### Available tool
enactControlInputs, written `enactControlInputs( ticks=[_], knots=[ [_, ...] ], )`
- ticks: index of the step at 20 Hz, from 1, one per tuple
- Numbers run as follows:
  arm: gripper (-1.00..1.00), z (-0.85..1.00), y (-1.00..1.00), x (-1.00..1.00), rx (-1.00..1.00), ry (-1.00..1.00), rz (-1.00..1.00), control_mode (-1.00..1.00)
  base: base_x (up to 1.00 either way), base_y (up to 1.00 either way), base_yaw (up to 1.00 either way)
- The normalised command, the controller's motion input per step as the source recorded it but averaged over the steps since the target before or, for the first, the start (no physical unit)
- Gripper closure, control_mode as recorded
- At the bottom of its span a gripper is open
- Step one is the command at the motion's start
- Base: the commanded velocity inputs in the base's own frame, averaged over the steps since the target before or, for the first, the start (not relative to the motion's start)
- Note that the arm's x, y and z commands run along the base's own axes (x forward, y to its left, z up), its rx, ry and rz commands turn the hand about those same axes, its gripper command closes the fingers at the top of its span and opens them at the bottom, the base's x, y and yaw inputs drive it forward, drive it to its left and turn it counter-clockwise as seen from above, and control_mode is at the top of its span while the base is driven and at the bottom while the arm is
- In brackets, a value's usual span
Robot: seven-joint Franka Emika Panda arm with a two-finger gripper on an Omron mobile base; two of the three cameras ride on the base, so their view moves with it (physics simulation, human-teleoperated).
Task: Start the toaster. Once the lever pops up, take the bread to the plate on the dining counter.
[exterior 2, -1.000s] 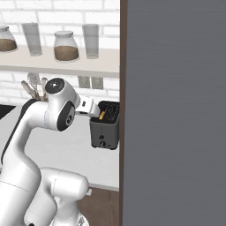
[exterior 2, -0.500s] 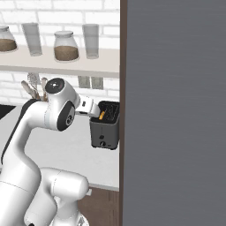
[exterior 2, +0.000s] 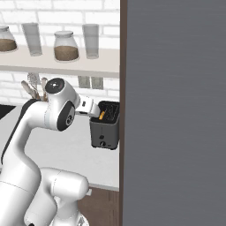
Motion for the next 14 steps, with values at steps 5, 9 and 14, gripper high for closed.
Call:
enactControlInputs(
  ticks=[5, 9, 14],
  knots=[
    [-1.00, 0.00, 0.00, 0.00, 0.00, 0.00, 0.00, -1.00, 0.00, 0.00, 0.00],
    [-1.00, 0.00, 0.00, 0.00, 0.00, 0.00, 0.00, -1.00, 0.00, 0.00, 0.00],
    [-1.00, 0.00, 0.00, 0.00, 0.00, 0.00, 0.00, -1.00, 0.00, 0.00, 0.00]
  ],
)
